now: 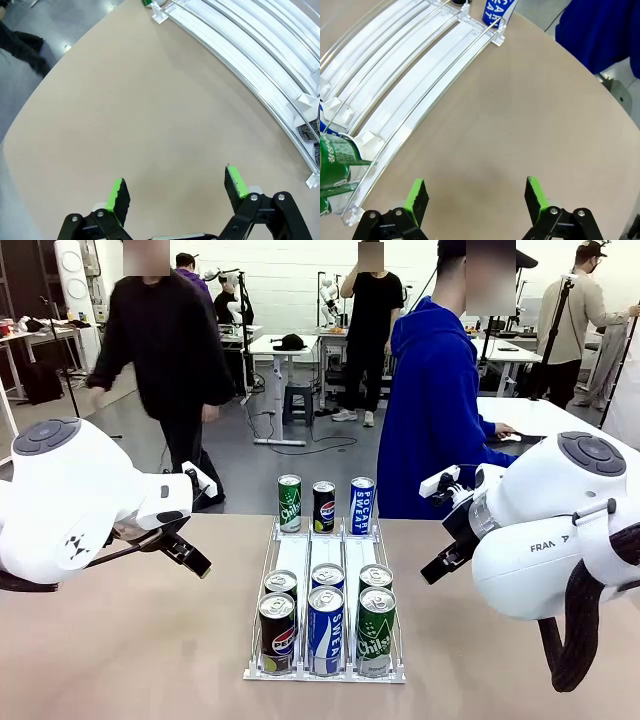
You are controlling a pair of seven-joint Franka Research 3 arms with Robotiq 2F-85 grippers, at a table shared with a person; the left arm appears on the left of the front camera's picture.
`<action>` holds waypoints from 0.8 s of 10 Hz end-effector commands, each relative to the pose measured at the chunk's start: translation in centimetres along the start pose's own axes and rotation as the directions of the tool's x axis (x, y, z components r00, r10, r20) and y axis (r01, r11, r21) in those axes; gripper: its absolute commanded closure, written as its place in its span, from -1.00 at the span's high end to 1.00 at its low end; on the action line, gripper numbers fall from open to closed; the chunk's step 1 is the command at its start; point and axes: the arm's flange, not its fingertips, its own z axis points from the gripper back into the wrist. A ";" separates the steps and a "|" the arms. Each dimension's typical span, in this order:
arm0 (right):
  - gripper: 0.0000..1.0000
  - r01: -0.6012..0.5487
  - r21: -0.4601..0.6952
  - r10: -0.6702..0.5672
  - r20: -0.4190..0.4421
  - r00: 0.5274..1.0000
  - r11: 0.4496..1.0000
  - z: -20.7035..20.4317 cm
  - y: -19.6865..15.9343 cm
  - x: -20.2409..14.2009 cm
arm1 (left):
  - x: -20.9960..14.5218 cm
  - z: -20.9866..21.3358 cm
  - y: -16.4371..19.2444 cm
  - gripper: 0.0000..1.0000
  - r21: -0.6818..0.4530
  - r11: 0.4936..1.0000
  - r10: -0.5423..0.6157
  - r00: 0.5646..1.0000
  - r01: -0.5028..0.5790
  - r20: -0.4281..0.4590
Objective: Retrieve and hand over the desired beverage to the person.
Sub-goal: Pick up a can of the same type that the person held from the Automatic Can Dispenser.
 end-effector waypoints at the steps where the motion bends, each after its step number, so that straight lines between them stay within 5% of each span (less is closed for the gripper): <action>1: 1.00 0.000 0.000 0.000 0.000 1.000 1.000 0.0 0.0 0.0 | 0.0 0.0 0.0 1.00 0.000 1.000 0.000 1.000 0.000 0.000; 8: 1.00 0.000 0.000 0.000 0.000 1.000 1.000 0.0 0.0 0.0 | 0.0 0.0 0.0 1.00 0.000 1.000 0.000 1.000 0.000 0.000</action>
